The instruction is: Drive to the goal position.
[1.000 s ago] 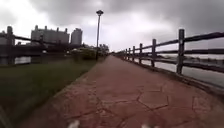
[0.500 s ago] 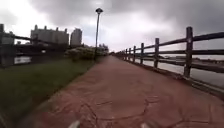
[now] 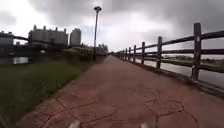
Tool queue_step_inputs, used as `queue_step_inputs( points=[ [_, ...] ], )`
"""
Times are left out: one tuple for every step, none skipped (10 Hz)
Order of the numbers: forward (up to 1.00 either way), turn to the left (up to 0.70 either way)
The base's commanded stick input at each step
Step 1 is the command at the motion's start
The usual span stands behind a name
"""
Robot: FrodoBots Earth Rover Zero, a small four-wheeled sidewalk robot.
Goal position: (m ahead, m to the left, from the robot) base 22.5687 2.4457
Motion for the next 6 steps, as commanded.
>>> queue_step_inputs(
  points=[
    [0.7,0.0],
    [0.7,0.0],
    [0.7,0.0],
    [0.7,0.0],
    [0.7,0.0],
    [0.7,0.0]
  ],
)
